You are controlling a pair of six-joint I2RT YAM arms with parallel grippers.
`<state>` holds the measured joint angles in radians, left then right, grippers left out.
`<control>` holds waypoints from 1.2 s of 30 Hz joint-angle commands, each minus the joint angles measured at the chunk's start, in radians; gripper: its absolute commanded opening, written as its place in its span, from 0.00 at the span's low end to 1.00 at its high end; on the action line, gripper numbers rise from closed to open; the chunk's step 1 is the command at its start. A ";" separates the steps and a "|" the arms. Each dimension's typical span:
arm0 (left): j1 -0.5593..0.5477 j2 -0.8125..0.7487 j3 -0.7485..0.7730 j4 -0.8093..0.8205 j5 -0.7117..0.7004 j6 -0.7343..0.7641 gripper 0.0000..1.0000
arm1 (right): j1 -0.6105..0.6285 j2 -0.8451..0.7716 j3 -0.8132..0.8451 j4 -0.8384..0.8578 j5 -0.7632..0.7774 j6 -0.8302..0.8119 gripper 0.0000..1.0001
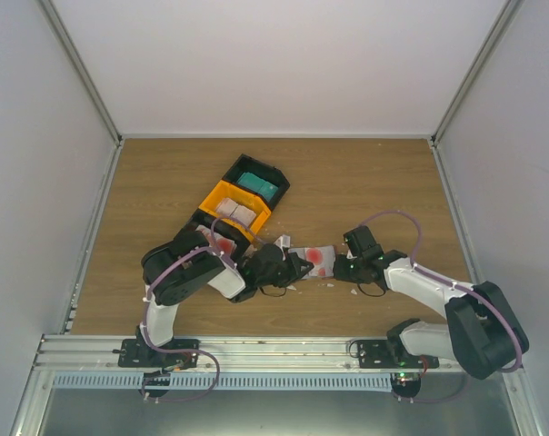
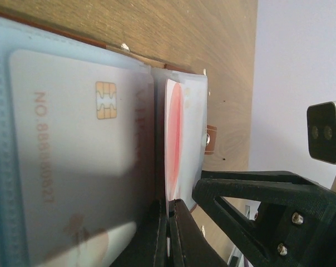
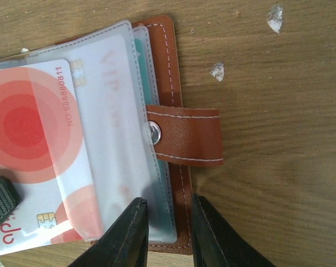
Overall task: Put the credit cards into the card holder
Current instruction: Insert the credit card into the card holder.
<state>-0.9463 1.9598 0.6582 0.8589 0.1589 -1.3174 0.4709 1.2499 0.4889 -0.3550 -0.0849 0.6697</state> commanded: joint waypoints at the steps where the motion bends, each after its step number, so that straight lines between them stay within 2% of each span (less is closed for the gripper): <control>1: -0.017 0.035 -0.003 0.014 -0.008 -0.004 0.00 | 0.005 0.012 -0.037 -0.011 -0.066 0.012 0.24; 4: -0.017 0.047 0.003 0.033 -0.007 -0.001 0.00 | 0.007 0.010 -0.045 -0.002 -0.082 0.014 0.27; 12: -0.019 0.077 0.026 0.043 -0.002 0.002 0.00 | 0.006 -0.048 -0.053 0.019 -0.115 0.019 0.42; 20: -0.023 0.105 0.064 0.036 0.035 0.006 0.00 | 0.006 -0.037 -0.053 0.028 -0.123 0.019 0.42; 28: -0.034 0.118 0.114 -0.041 0.069 0.011 0.01 | 0.006 -0.052 -0.059 0.039 -0.110 0.038 0.43; 36: -0.031 0.071 0.106 -0.089 0.072 0.052 0.07 | 0.006 -0.096 -0.047 0.012 -0.054 0.057 0.43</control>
<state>-0.9588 2.0445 0.7681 0.8379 0.2104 -1.3094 0.4709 1.1851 0.4442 -0.3252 -0.1532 0.7021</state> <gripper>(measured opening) 0.043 0.425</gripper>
